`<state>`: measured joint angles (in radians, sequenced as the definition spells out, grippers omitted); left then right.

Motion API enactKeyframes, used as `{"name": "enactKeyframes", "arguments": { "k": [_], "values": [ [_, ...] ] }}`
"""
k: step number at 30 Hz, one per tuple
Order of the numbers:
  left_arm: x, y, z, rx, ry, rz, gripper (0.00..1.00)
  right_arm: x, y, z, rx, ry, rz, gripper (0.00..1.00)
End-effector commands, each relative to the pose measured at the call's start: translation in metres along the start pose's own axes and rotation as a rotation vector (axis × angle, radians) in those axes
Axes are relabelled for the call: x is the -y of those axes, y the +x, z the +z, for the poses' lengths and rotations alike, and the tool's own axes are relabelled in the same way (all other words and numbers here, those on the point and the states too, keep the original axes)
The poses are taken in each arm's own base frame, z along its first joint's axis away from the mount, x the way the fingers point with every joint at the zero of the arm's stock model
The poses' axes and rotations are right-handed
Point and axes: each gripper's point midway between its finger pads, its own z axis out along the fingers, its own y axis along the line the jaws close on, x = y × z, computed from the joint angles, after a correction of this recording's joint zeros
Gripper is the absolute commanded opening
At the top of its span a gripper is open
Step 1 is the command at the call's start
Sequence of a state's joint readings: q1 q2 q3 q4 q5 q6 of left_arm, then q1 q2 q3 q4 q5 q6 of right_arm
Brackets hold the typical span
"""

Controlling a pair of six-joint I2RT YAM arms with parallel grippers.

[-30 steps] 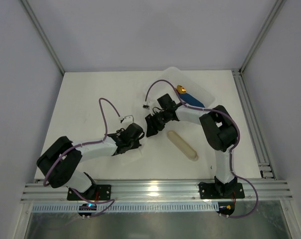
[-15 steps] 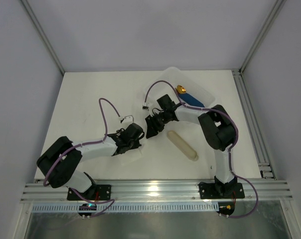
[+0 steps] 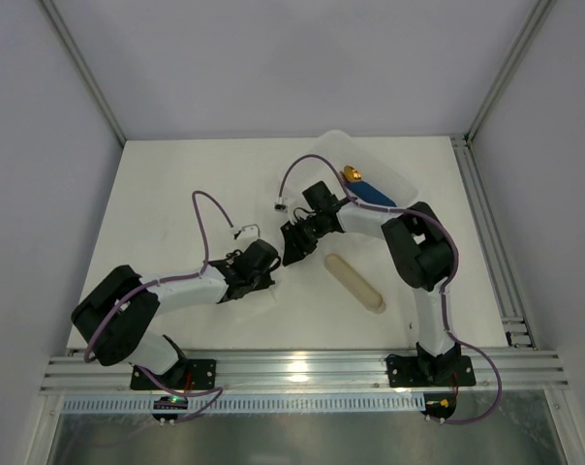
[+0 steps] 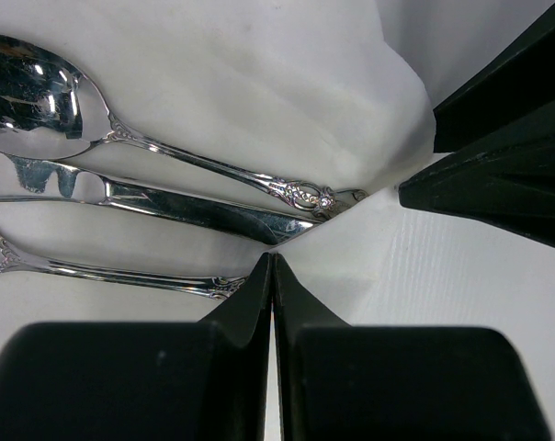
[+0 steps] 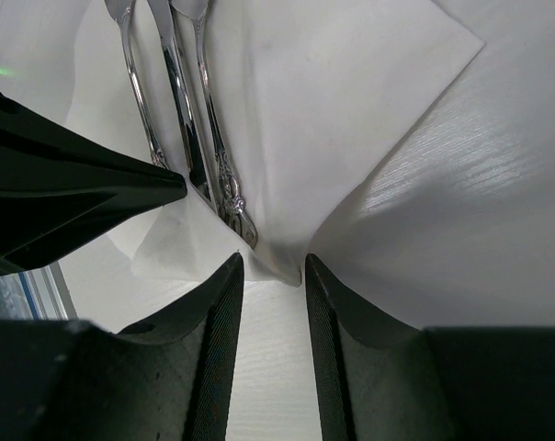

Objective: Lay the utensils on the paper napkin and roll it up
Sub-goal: Roll the napkin at the center of the board.

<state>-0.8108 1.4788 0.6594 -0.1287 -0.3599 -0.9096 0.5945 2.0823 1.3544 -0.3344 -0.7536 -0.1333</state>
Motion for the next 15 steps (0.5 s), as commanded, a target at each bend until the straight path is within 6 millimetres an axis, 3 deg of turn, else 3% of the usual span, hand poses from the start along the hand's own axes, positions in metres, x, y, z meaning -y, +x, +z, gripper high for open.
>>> {"name": "enactKeyframes", "arguments": {
  "k": [1, 15],
  "values": [
    [-0.006, -0.001, -0.001, 0.018, -0.019, 0.007, 0.00, 0.007, -0.003, 0.003, -0.005, 0.028, -0.030, 0.37],
    [-0.006, 0.000, -0.001, 0.015, -0.018, 0.006, 0.00, 0.006, 0.012, 0.007, -0.042, 0.036, -0.020, 0.32]
  ]
}}
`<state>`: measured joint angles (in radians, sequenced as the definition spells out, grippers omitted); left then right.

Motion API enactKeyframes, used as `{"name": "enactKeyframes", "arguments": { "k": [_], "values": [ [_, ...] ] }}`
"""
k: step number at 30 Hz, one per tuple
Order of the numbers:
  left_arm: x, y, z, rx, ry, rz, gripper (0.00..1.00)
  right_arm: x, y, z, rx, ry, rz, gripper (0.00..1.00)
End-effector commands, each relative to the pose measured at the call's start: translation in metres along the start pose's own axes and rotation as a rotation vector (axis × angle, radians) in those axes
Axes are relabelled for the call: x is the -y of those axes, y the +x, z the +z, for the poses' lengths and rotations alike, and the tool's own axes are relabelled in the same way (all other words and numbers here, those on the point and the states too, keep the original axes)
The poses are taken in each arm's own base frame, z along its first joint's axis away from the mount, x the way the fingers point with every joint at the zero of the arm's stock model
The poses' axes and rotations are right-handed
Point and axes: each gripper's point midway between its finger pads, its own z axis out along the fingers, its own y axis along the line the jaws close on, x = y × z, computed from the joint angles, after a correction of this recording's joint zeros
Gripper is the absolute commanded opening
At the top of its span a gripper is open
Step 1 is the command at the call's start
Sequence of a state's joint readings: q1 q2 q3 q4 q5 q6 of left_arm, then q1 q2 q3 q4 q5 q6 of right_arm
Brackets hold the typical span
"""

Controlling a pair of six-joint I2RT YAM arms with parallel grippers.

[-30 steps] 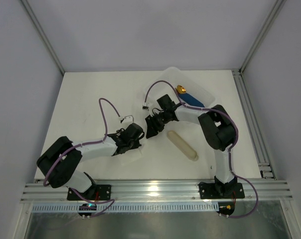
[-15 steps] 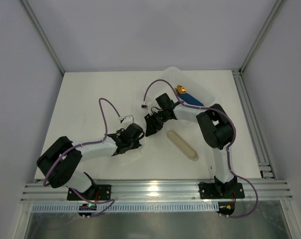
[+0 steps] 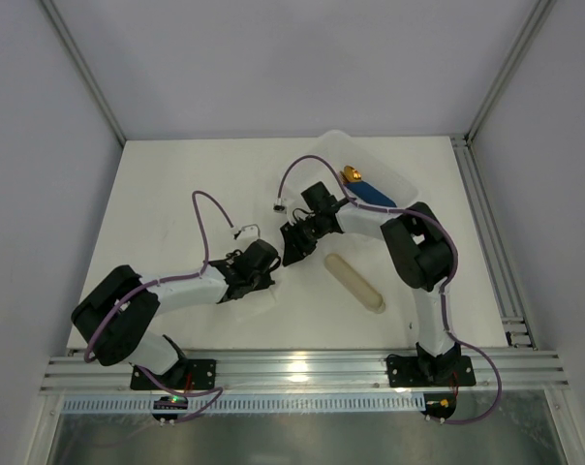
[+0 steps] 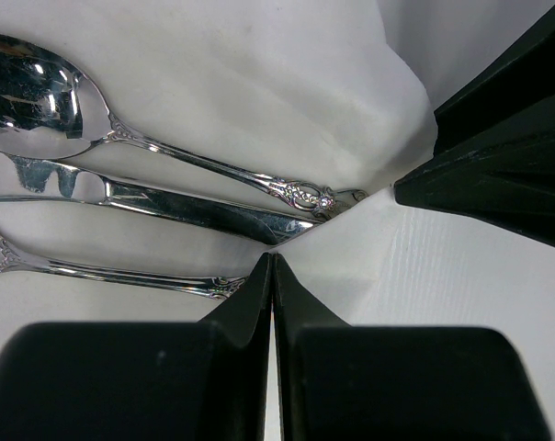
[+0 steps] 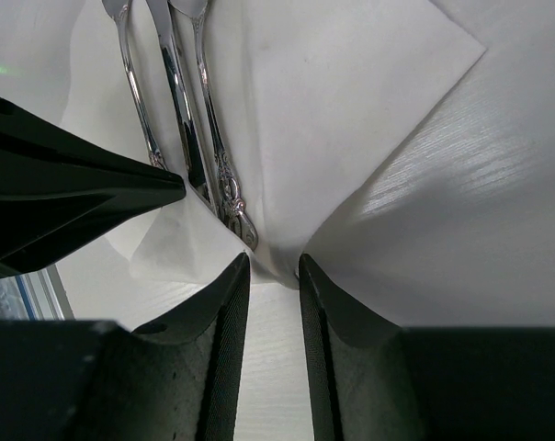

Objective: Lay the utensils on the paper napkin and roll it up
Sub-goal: Roll the napkin at the center of the board.

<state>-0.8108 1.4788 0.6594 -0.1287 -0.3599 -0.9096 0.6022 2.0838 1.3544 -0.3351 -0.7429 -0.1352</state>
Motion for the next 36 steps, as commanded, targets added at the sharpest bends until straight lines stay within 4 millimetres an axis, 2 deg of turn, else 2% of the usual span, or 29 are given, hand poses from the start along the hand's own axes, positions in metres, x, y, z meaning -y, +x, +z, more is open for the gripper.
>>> {"name": "enactKeyframes", "arguments": {
  "k": [1, 6, 9, 15, 21, 25, 31, 33, 34, 36],
  "values": [
    [-0.0058, 0.0001, -0.0006, 0.017, -0.019, 0.006, 0.00, 0.0068, 0.0112, 0.0053, -0.037, 0.033, -0.014, 0.32],
    [-0.0057, -0.0007, -0.0004, 0.017, -0.020, 0.008, 0.00, 0.0095, 0.0128, 0.0045, -0.044, 0.056, -0.007, 0.31],
    [-0.0051, -0.0007, -0.0008, 0.017, -0.018, 0.007, 0.00, 0.0117, 0.0147, 0.0045, -0.048, 0.066, 0.001, 0.22],
    [-0.0065, -0.0001, -0.0014, 0.018, -0.020, 0.008, 0.00, 0.0123, 0.0172, 0.0069, -0.057, 0.080, 0.008, 0.19],
    [-0.0058, -0.0005, -0.0012, 0.019, -0.019, 0.006, 0.00, 0.0103, 0.0176, 0.0083, -0.048, 0.098, 0.014, 0.04],
    [-0.0059, 0.0004, -0.0003, 0.016, -0.020, 0.005, 0.00, 0.0117, 0.0168, 0.0099, -0.031, 0.133, 0.014, 0.04],
    [-0.0064, -0.0002, -0.0009, 0.018, -0.022, 0.005, 0.00, 0.0103, 0.0122, 0.0045, -0.014, 0.162, 0.005, 0.04],
    [-0.0067, -0.0004, -0.0008, 0.019, -0.023, 0.007, 0.00, 0.0094, 0.0124, 0.0033, -0.012, 0.160, 0.009, 0.14],
    [-0.0065, -0.0007, -0.0006, 0.018, -0.023, 0.006, 0.00, 0.0080, 0.0125, 0.0036, -0.010, 0.156, 0.007, 0.28],
    [-0.0069, 0.0001, -0.0004, 0.015, -0.025, 0.007, 0.00, 0.0073, 0.0139, 0.0033, -0.012, 0.151, 0.010, 0.32]
  ]
}}
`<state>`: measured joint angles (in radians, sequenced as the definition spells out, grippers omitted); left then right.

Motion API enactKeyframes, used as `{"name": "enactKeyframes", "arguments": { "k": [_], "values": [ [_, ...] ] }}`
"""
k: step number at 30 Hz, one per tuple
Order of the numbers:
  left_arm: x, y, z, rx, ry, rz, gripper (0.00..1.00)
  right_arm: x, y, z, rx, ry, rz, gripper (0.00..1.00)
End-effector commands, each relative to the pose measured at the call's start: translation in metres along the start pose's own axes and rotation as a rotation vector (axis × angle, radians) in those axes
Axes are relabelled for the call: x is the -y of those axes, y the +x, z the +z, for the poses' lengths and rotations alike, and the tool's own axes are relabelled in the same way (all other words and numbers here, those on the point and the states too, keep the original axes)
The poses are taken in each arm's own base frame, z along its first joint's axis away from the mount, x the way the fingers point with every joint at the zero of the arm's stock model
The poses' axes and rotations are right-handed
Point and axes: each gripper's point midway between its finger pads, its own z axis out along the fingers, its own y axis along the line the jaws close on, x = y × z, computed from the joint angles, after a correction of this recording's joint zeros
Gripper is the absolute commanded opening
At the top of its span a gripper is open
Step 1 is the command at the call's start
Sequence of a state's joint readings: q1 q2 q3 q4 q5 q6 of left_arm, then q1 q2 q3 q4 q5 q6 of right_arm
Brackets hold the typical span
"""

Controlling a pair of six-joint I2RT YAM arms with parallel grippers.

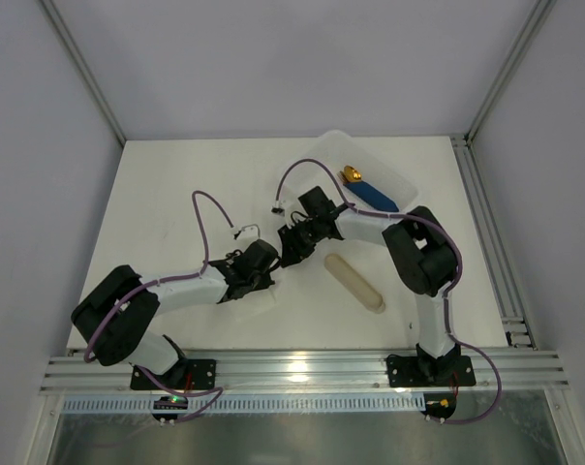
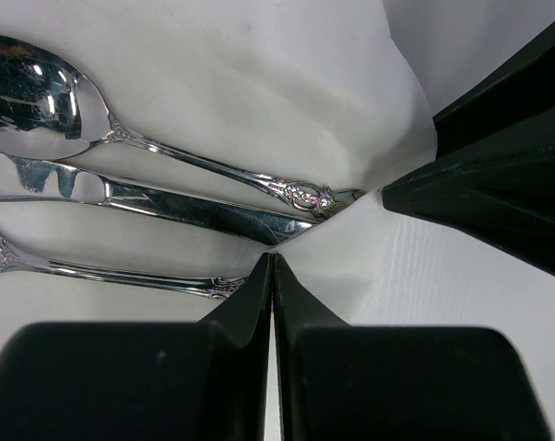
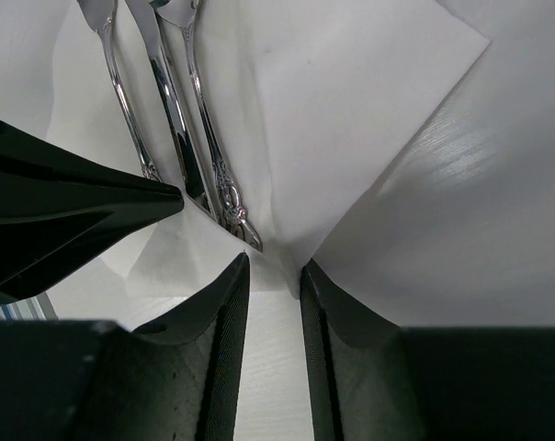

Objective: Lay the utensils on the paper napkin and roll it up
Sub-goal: Roll the napkin at the center of the board.

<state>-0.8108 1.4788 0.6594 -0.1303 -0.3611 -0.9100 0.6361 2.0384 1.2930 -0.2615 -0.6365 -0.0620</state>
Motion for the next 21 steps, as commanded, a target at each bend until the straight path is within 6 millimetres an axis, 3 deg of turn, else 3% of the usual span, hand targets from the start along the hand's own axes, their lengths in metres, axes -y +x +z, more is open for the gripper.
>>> {"name": "enactKeyframes", "arguments": {
  "k": [1, 11, 21],
  "values": [
    [-0.006, 0.000, 0.000, 0.016, -0.021, 0.004, 0.00, 0.007, 0.016, 0.001, -0.036, 0.055, -0.003, 0.33],
    [-0.006, -0.001, -0.001, 0.018, -0.023, 0.007, 0.00, 0.010, 0.029, 0.001, -0.075, 0.071, 0.002, 0.34],
    [-0.006, -0.003, -0.001, 0.024, -0.022, 0.007, 0.00, 0.016, 0.030, 0.003, -0.081, 0.106, 0.004, 0.14]
  ]
}}
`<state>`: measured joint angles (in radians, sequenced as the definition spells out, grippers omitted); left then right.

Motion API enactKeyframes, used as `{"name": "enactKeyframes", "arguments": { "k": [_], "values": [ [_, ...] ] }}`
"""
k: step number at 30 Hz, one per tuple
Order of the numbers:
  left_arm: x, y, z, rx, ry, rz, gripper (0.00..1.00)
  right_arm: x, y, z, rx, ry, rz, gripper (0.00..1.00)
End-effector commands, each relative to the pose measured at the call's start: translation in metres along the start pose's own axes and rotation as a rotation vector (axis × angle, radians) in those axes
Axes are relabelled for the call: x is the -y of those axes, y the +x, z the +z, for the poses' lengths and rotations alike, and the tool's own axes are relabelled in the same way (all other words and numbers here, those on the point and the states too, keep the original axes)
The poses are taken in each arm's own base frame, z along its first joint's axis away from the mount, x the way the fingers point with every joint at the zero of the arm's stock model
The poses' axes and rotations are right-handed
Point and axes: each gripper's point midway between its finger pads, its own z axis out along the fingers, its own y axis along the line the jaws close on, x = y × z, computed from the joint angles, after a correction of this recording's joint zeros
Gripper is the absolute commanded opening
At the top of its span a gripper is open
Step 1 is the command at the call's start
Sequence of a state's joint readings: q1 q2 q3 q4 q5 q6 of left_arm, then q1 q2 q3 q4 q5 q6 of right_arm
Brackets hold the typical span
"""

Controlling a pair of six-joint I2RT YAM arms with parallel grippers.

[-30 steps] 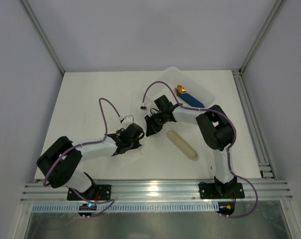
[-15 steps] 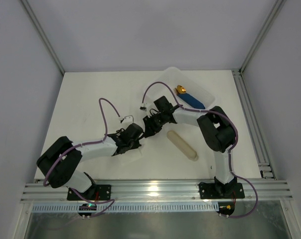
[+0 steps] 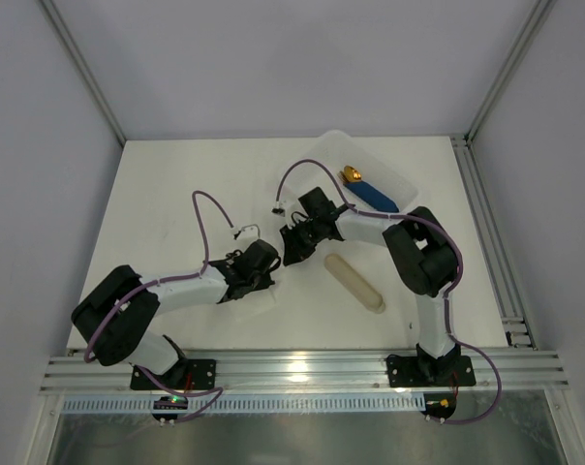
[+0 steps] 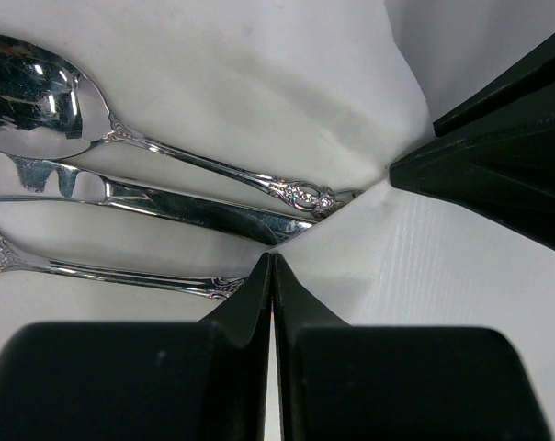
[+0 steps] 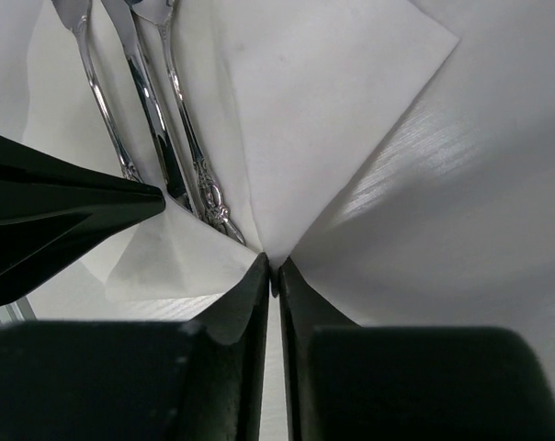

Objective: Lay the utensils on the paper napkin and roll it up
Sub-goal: Roll the napkin at the center of the board.

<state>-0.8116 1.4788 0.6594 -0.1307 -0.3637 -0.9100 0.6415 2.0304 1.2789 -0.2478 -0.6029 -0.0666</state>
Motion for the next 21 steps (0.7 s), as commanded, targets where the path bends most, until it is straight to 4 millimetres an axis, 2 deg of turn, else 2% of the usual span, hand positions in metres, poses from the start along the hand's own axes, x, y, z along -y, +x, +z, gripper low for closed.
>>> {"name": "enactKeyframes", "arguments": {
  "k": [1, 3, 9, 21],
  "values": [
    [-0.005, -0.003, -0.002, 0.021, -0.018, 0.009, 0.00, 0.012, 0.028, 0.003, -0.083, 0.076, 0.016, 0.09],
    [-0.004, -0.004, -0.003, 0.024, -0.015, 0.007, 0.00, 0.013, 0.028, 0.005, -0.083, 0.088, 0.017, 0.04],
    [0.001, -0.011, -0.009, 0.030, -0.002, 0.006, 0.00, 0.018, 0.027, 0.006, -0.078, 0.128, 0.019, 0.04],
    [0.023, -0.029, -0.021, 0.050, 0.059, -0.001, 0.00, 0.018, 0.028, 0.009, -0.086, 0.143, 0.018, 0.04]
  ]
}}
